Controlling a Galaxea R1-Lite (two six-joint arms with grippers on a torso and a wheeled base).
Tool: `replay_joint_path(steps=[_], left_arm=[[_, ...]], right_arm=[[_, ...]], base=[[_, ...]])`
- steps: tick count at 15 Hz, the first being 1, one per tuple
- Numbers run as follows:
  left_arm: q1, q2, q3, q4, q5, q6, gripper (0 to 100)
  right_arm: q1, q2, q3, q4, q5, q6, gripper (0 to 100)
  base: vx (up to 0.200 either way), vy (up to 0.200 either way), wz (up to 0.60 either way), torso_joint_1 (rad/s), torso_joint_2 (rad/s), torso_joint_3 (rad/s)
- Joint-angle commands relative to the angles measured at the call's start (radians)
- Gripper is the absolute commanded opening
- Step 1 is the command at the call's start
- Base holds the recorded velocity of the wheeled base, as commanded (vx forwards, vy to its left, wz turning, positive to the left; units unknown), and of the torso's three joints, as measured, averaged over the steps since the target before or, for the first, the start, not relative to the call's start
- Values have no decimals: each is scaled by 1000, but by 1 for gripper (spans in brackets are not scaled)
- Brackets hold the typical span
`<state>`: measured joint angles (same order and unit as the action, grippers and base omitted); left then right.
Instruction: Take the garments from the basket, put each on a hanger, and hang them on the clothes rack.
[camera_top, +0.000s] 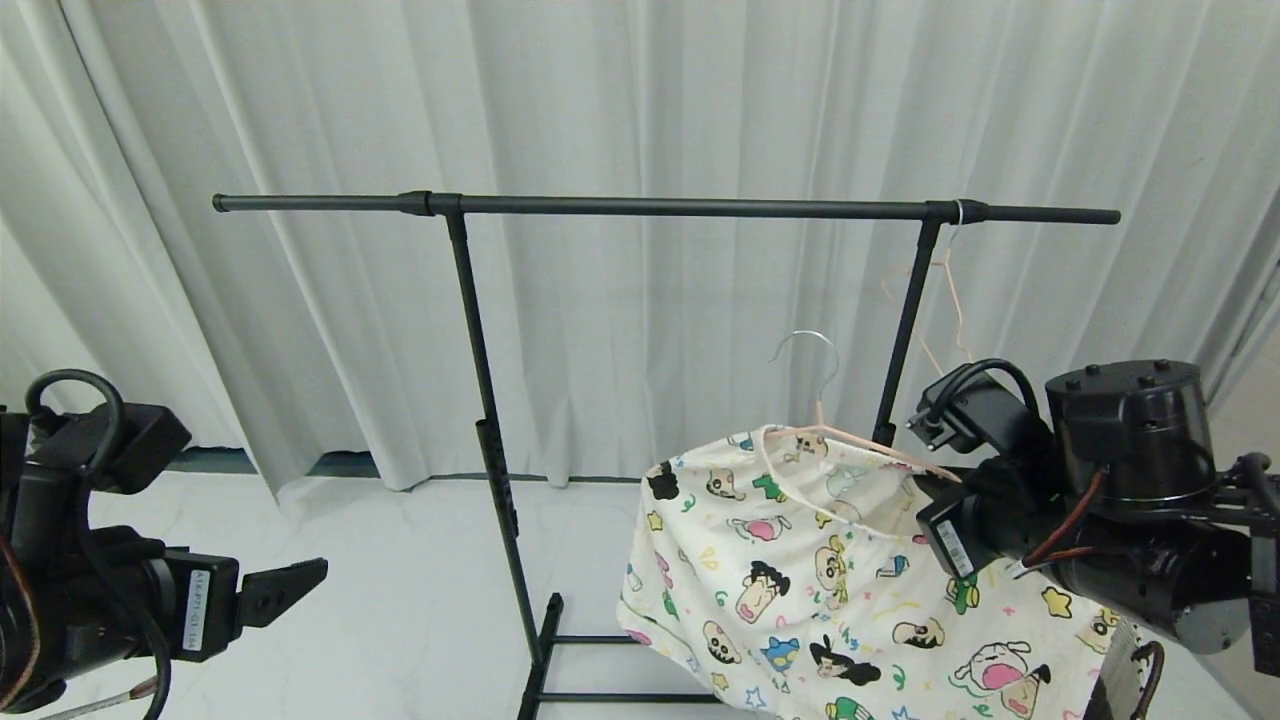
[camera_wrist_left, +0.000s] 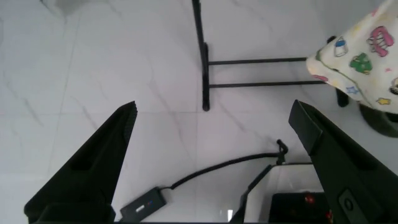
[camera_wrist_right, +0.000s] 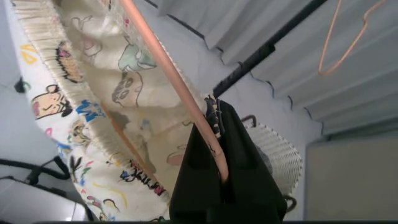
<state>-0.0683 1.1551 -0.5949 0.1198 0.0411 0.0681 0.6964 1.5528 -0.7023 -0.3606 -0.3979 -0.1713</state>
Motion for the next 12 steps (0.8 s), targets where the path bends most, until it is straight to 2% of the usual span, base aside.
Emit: replay_joint_path(steps=[1, 3, 6, 8, 10, 12], left_arm=[[-2, -45, 44, 1, 16, 1, 100], [-2, -71, 72, 1, 43, 6, 100], [-2, -74, 72, 1, 63, 10, 100], [-5, -74, 72, 1, 62, 19, 100], [-8, -75, 72, 1, 62, 48, 100], [-16, -75, 72, 1, 60, 53, 100]], right_arm=[[0, 12, 3, 25, -18, 19, 0], [0, 43, -9, 37, -76, 82, 0], [-31, 135, -109, 39, -219, 205, 0], [-64, 171, -181, 39, -249, 220, 0], [-133, 193, -282, 63, -286, 216, 0], [-178, 196, -364, 106, -295, 216, 0]], base=[[0, 0, 0, 0, 0, 0], [0, 0, 0, 0, 0, 0], [0, 0, 0, 0, 0, 0], [0, 0, 0, 0, 0, 0], [0, 0, 0, 0, 0, 0], [0, 0, 0, 0, 0, 0]])
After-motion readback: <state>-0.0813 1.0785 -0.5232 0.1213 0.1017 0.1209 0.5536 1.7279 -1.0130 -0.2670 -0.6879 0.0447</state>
